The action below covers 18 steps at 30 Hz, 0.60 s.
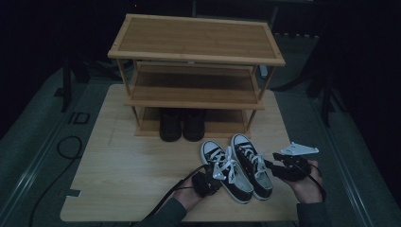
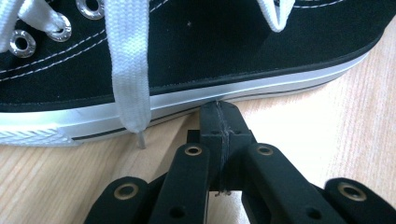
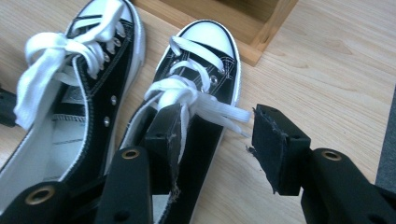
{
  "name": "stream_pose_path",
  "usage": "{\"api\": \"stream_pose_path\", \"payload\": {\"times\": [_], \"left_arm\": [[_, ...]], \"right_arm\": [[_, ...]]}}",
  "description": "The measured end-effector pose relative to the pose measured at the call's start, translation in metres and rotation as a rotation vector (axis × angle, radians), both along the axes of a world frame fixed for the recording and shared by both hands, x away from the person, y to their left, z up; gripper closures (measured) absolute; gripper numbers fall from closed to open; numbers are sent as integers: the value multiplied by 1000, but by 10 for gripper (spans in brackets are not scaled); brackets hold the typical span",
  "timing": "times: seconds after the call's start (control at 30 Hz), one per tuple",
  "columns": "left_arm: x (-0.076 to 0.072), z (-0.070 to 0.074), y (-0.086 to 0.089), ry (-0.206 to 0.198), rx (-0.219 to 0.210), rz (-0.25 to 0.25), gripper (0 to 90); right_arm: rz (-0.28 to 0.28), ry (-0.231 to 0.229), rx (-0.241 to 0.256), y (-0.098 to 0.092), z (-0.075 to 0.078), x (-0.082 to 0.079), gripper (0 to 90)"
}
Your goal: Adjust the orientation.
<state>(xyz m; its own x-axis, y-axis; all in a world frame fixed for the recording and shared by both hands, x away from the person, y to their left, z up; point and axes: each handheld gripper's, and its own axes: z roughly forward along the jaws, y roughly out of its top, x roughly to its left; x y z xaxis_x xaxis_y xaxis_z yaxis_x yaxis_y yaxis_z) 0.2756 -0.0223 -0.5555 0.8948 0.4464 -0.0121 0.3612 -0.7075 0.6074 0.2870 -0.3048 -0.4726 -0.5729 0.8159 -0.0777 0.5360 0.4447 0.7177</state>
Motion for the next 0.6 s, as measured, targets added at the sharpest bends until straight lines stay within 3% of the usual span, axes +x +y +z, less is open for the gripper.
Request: {"api": "stream_pose_path", "payload": {"times": [0.3,0.6], "left_arm": [[5,0,-16,-2,2,-9,898],[4,2,-6,-10,-10,10,823]], "right_arm": [[44,11,-12,10,1,-3,519],[87,42,-25,23,-5,-13,521]]}}
